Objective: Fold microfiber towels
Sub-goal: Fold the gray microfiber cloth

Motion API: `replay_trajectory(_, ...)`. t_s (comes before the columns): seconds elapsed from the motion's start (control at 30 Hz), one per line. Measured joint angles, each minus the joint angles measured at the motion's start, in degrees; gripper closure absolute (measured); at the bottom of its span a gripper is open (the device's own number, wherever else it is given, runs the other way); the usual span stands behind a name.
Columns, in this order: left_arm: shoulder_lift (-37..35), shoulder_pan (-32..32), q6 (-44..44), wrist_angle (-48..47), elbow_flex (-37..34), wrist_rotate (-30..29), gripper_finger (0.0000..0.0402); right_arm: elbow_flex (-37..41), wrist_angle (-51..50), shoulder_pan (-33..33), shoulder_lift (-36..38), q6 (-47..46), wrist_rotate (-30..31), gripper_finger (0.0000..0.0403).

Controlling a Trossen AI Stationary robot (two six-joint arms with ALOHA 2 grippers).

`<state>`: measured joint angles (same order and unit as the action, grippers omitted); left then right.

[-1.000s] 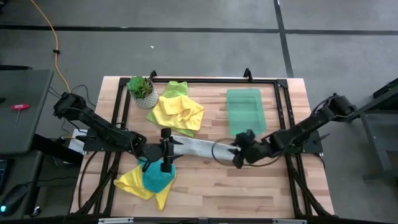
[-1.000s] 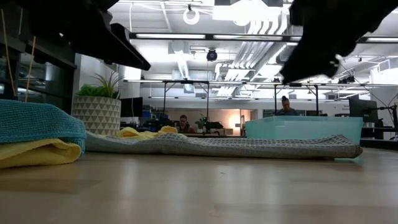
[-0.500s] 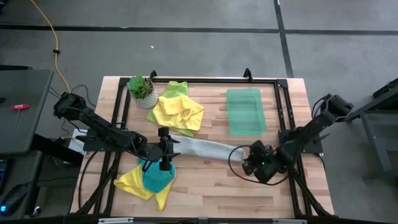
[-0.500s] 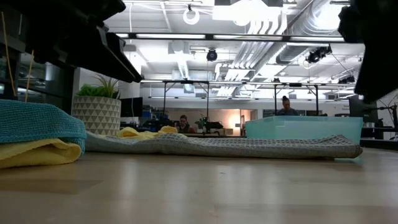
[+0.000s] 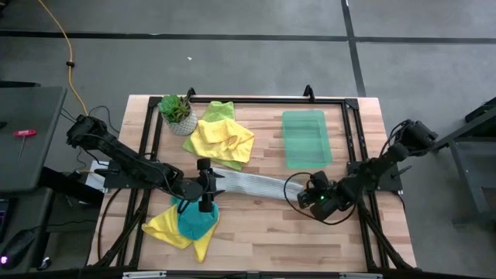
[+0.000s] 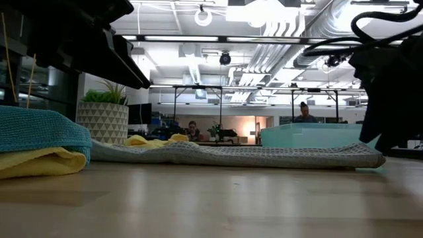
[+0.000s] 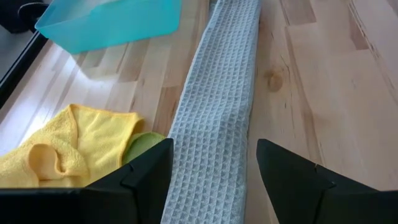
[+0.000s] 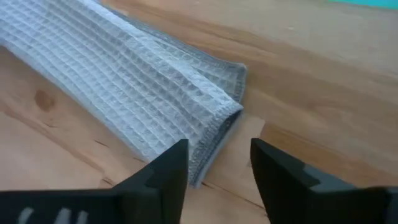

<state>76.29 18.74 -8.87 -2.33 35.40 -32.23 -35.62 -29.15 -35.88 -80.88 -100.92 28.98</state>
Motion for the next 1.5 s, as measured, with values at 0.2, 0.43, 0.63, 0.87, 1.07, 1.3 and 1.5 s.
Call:
replay_trajectory(0.2,0.00,0.00,-0.15,0.01,0.00,-0.11,0.0181,0.00,0.38,0.23,-0.06,-1.63,-0.44,0.0164)
replay_trajectory(0.43,0.00,0.00,-0.58,-0.78,-0.02,-0.16,0.0181,0.00,2.67,2.36,-1.99,-5.70,-2.34,0.0123)
replay_trajectory(0.63,-1.36,0.00,-4.15,-9.43,-0.04,-2.91,0.0181,-0.11,7.62,4.96,-5.96,-3.15,-3.68,0.0123)
replay_trajectory(0.87,-3.31,-0.02,-10.49,-19.74,-0.04,-5.18,0.0181,-0.11,9.75,5.40,-6.47,-3.56,-1.26,0.0123)
replay_trajectory(1.07,-3.26,-0.02,-15.79,-27.32,-0.06,-7.46,0.0181,0.00,10.01,5.49,-6.65,-3.15,-0.57,0.0169)
replay_trajectory(1.3,-3.23,-0.02,-17.24,-28.33,-0.06,-7.49,0.0181,0.04,8.08,5.53,-6.75,-2.18,-0.11,0.0311)
replay_trajectory(1.5,-3.23,-0.02,-17.14,-27.72,-0.06,-7.48,0.0181,0.04,2.04,5.51,-4.36,1.47,-2.18,0.0394)
